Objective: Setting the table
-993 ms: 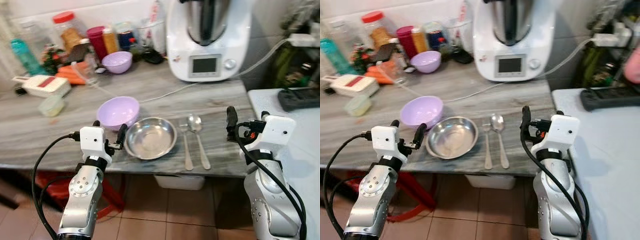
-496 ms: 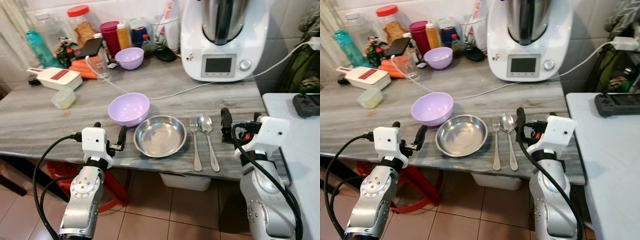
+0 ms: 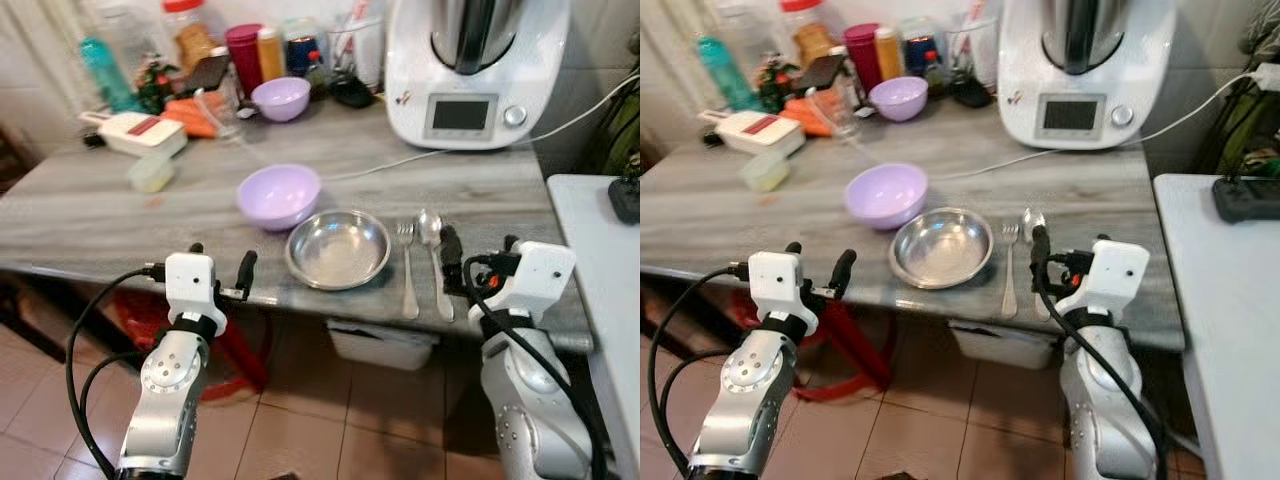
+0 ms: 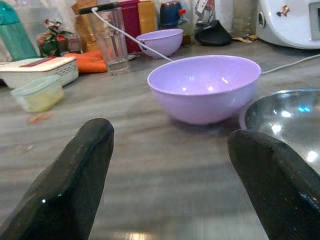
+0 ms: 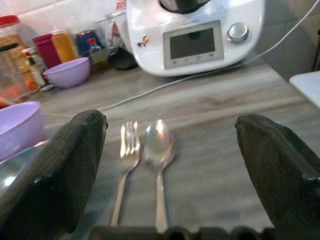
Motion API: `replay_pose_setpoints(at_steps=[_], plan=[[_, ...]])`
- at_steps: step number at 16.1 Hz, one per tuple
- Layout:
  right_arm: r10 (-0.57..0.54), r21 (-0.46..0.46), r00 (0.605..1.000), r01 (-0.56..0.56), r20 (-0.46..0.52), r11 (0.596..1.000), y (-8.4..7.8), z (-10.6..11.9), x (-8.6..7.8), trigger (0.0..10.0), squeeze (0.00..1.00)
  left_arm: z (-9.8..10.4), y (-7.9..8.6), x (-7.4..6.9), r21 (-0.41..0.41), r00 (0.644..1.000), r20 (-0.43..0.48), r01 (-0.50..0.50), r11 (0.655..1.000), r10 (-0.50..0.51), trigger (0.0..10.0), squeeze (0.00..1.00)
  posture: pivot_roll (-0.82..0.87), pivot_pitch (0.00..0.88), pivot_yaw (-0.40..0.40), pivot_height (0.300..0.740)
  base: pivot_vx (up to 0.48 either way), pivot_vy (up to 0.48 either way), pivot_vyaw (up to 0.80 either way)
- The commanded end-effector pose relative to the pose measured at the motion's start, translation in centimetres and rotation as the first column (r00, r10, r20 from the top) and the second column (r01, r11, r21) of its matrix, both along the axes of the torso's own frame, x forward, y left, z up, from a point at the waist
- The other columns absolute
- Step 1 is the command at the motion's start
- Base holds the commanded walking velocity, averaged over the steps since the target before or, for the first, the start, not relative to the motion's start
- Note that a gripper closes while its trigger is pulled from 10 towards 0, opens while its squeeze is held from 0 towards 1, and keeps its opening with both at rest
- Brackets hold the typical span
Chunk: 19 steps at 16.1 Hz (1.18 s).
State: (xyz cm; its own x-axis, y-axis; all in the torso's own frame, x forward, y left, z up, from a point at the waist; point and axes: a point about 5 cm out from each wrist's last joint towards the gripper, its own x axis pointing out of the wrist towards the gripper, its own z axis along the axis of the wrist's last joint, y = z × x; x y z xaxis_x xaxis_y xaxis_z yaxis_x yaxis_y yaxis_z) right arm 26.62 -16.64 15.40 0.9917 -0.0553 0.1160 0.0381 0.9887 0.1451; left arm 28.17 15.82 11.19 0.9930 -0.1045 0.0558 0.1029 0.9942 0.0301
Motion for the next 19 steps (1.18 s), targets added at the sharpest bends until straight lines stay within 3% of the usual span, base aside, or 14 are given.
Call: replay_pose_setpoints(at_steps=[1,2,4,8,11,14,16,19], plan=[[-0.006,0.007,1.0,0.006,-0.02,1.0,0.0,-0.4,-0.1,10.0,0.0,-0.1,0.5,-0.1,0.018,1.0,-0.009,-0.022,1.0,0.022,10.0,0.0,-0.08,0.022,0.139,0.74,-0.315,0.0,0.0],[-0.008,0.03,0.999,0.009,-0.033,1.0,0.1,-0.6,-0.1,10.0,0.0,-0.1,0.4,-0.1,0.019,1.0,-0.012,-0.02,1.0,0.02,10.0,0.0,-0.09,0.023,0.139,0.74,-0.319,0.0,0.0],[-0.009,-0.036,1.0,0.008,-0.019,0.999,0.3,-0.8,0.0,10.0,0.0,-0.2,0.4,-0.2,0.02,1.0,-0.015,-0.018,1.0,0.018,10.0,0.0,-0.09,0.025,0.137,0.74,-0.319,0.0,0.0],[-0.065,-0.067,0.998,0.064,-0.015,0.996,-0.2,-1.0,0.0,10.0,0.0,-0.3,0.4,-0.2,0.024,1.0,-0.02,-0.016,1.0,0.016,10.0,0.0,-0.09,0.025,0.137,0.74,-0.317,0.0,0.0],[-0.039,-0.003,0.998,0.039,-0.046,0.999,0.0,-1.3,0.0,10.0,0.0,-0.5,0.5,-0.2,0.031,1.0,-0.024,-0.012,0.999,0.013,10.0,0.0,-0.08,0.02,0.136,0.74,-0.328,0.0,0.0],[-0.081,-0.088,0.997,0.08,-0.008,0.993,-0.5,-0.9,-0.1,10.0,0.0,-0.7,0.6,-0.3,0.036,0.999,-0.033,-0.009,0.999,0.01,10.0,0.0,-0.08,0.016,0.134,0.74,-0.326,0.0,0.0],[-0.093,-0.089,0.996,0.093,-0.001,0.992,-0.6,-0.8,-0.1,10.0,0.0,-0.8,0.6,-0.4,0.037,0.999,-0.034,-0.008,0.999,0.009,10.0,0.0,-0.08,0.018,0.133,0.74,-0.326,0.0,0.0],[-0.167,-0.157,0.986,0.164,-0.004,0.974,-1.7,-1.3,-1.2,10.0,0.0,-2.3,0.6,-1.1,0.035,0.995,-0.082,0.061,0.998,-0.057,10.0,0.0,-0.09,0.032,0.139,0.74,-0.087,0.0,0.0]])
